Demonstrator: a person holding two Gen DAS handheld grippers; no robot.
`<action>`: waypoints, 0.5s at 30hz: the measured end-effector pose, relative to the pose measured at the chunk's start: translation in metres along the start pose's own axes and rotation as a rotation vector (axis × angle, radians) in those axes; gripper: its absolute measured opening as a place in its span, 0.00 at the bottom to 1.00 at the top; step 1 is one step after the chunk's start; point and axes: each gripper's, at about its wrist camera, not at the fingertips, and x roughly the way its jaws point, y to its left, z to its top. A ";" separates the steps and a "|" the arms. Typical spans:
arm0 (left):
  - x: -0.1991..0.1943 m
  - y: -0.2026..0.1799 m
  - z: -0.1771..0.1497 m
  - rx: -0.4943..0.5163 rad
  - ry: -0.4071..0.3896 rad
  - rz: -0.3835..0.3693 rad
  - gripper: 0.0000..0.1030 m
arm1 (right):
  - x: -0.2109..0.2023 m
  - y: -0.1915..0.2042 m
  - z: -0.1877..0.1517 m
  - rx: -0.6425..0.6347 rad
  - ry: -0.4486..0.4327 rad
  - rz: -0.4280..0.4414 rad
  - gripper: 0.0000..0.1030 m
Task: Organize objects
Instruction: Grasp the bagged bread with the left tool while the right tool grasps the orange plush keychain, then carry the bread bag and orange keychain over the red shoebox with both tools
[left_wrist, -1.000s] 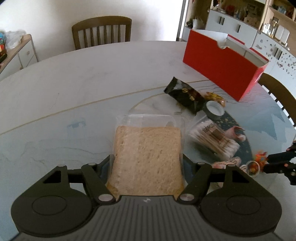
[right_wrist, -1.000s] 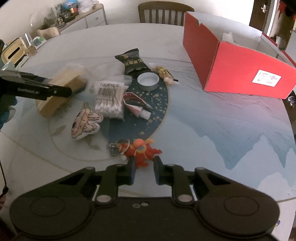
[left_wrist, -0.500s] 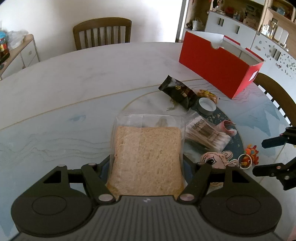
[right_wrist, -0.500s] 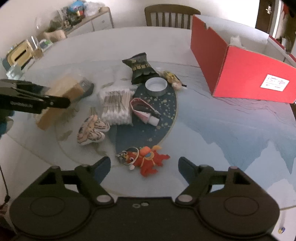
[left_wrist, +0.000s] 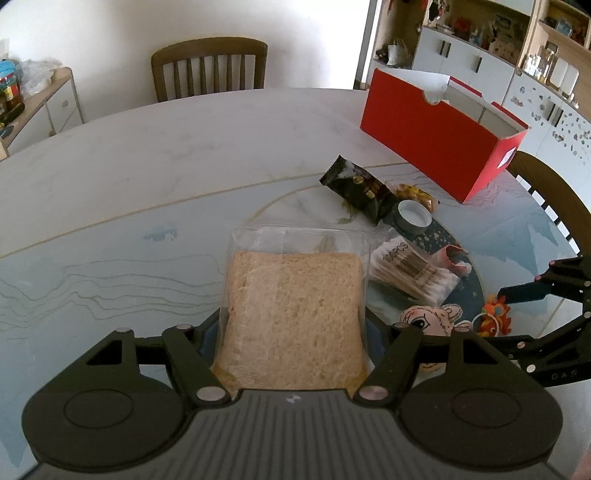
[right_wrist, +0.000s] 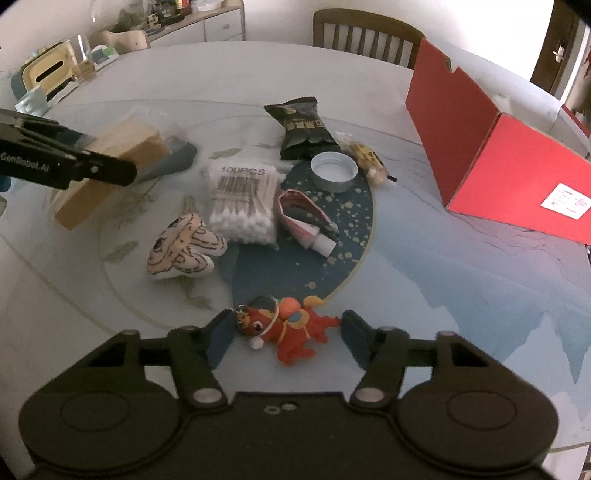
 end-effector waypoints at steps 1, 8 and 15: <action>-0.001 0.000 0.000 -0.001 -0.002 -0.001 0.70 | 0.000 -0.001 0.000 0.001 0.001 0.002 0.58; -0.007 -0.001 0.002 -0.011 -0.014 -0.001 0.70 | -0.005 -0.006 -0.003 0.041 -0.006 0.008 0.57; -0.022 -0.010 0.013 -0.015 -0.038 -0.024 0.70 | -0.035 -0.019 0.001 0.071 -0.040 0.015 0.57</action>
